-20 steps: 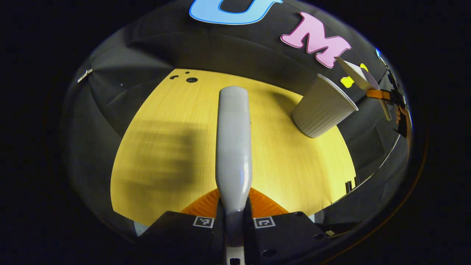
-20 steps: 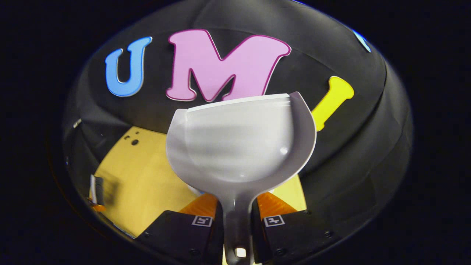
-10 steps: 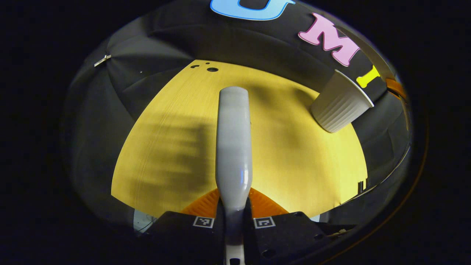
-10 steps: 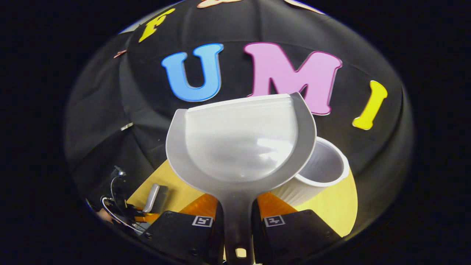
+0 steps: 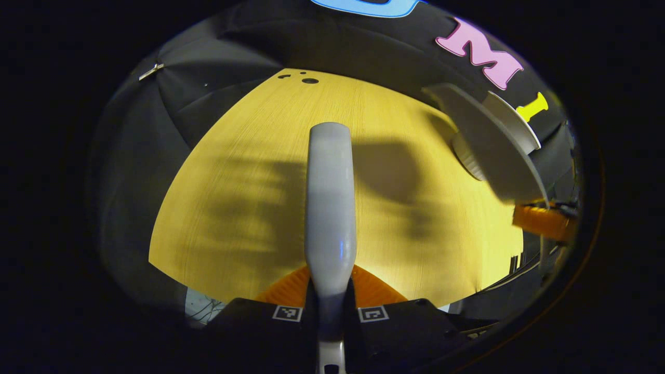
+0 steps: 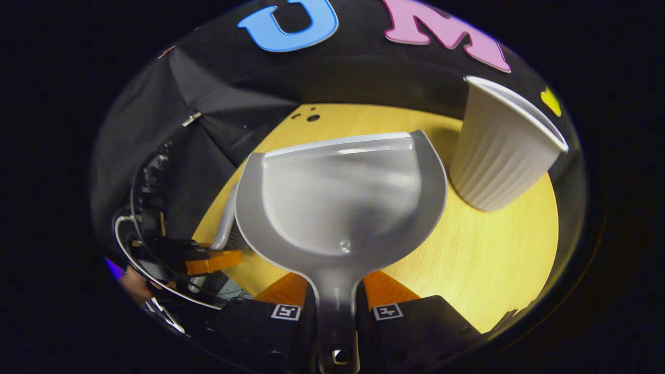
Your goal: Pick up the small broom and dustpan from the desktop, sweep the trash into the dustpan with the broom, and then empty the trash into the garbage bin.
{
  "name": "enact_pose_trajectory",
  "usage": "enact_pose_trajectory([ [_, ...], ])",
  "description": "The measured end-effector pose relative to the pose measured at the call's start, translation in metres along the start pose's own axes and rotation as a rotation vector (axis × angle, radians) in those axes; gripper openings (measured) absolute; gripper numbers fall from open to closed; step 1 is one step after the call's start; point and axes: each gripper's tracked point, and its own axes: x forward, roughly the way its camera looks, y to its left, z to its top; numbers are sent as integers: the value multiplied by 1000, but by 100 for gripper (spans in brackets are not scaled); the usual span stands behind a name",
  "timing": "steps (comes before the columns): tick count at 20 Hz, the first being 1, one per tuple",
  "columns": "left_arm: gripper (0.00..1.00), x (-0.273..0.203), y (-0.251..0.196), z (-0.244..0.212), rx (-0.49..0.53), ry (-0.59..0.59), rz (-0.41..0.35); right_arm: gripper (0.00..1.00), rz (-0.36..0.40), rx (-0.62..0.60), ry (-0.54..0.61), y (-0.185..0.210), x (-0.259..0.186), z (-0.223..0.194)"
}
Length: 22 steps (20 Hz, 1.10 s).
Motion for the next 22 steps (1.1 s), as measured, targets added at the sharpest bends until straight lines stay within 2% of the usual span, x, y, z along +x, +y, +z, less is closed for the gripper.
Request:
enact_pose_trajectory([
  [4, 24, 3, 1, 0, 34, 44, 14, 35, -44, 59, 77, -15, 18, -39],
  [10, 25, 3, 3, 1, 111, 84, 24, 35, -86, 151, 136, -29, 19, -77],
  [16, 25, 5, 8, -3, 159, 141, 48, 36, -123, 227, 153, -23, 21, -92],
  [21, 27, 11, 14, -5, 222, 179, 98, 38, -124, 231, 147, -18, 24, -92],
  [22, 24, 12, 16, -2, 231, 177, 102, 39, -121, 236, 141, -15, 24, -90],
])
